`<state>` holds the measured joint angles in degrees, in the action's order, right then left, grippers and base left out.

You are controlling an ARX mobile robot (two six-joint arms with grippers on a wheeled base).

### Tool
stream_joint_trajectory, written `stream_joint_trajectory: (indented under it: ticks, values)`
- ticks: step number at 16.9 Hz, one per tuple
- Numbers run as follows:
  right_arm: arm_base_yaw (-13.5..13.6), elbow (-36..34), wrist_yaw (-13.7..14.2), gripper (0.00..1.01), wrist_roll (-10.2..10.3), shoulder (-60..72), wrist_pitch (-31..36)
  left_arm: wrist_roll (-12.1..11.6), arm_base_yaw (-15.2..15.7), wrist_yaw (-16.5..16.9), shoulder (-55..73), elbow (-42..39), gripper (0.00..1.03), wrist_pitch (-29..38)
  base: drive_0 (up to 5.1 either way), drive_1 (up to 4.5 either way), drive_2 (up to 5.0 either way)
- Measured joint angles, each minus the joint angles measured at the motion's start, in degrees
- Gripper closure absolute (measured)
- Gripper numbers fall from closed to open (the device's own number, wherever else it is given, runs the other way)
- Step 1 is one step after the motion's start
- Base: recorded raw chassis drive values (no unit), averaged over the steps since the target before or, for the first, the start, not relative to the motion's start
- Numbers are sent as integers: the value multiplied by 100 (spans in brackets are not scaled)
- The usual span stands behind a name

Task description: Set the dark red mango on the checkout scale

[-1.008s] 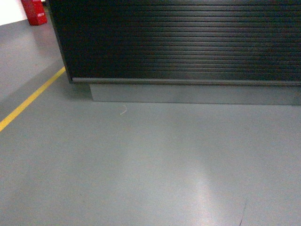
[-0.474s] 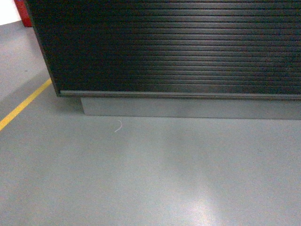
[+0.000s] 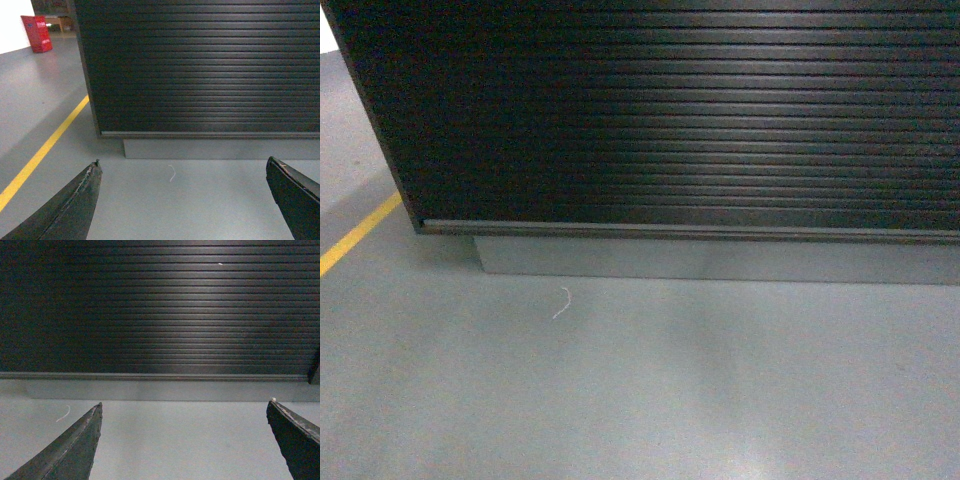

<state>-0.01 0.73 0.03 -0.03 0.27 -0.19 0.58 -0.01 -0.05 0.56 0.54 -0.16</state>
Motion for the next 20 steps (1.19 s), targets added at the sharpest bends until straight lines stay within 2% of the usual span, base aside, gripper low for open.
stream_joint_trajectory:
  ticks: [20]
  values:
    - [0, 0, -2, 3, 0, 0, -7, 0, 0, 4, 0, 0, 5, 20, -3, 391, -396]
